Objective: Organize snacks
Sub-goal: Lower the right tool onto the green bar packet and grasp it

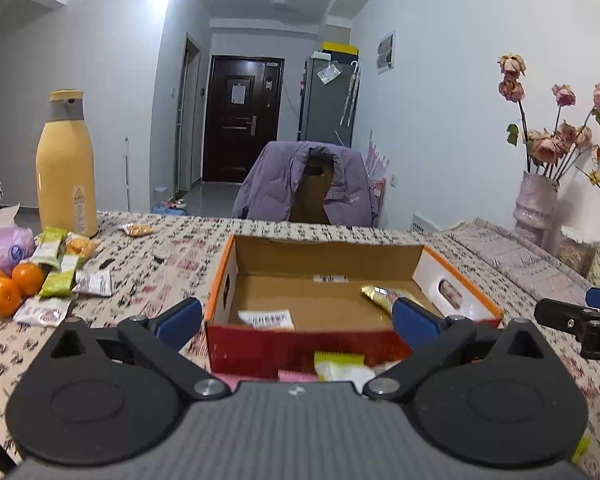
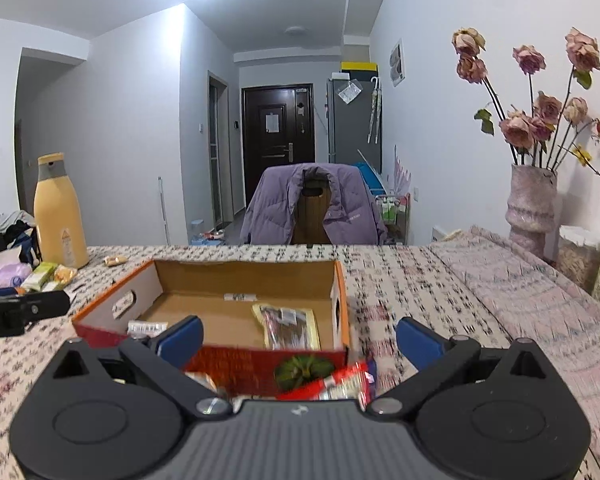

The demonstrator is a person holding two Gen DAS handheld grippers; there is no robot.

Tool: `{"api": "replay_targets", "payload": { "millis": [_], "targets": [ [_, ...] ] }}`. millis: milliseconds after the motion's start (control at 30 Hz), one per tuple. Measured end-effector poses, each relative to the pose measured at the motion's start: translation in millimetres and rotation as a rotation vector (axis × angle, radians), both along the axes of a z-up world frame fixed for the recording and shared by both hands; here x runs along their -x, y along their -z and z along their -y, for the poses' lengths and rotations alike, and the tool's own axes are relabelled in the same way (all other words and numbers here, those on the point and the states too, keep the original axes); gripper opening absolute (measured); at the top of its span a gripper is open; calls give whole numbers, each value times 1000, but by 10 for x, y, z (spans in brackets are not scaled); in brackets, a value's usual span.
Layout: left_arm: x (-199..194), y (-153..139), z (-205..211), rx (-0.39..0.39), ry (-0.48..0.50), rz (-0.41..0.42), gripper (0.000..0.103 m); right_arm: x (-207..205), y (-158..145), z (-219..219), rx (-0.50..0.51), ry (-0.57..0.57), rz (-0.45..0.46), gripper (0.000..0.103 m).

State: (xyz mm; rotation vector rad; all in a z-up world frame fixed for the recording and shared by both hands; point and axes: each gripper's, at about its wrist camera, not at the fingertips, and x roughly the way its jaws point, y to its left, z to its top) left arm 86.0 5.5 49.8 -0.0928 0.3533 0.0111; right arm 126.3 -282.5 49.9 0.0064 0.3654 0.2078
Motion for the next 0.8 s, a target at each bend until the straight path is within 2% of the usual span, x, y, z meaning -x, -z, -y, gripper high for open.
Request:
{"api": "replay_targets", "payload": {
  "millis": [500,700,800],
  "targets": [
    [397,443,-133,45,20,-116,103,412,526,309,36,43,-143,103],
    [470,533,-117,45,20,-135,103,488,733,350,82,31,-195,102],
    [494,550,-110,55,12,-138,103,462,834,352,103,23,-234,93]
  ]
}}
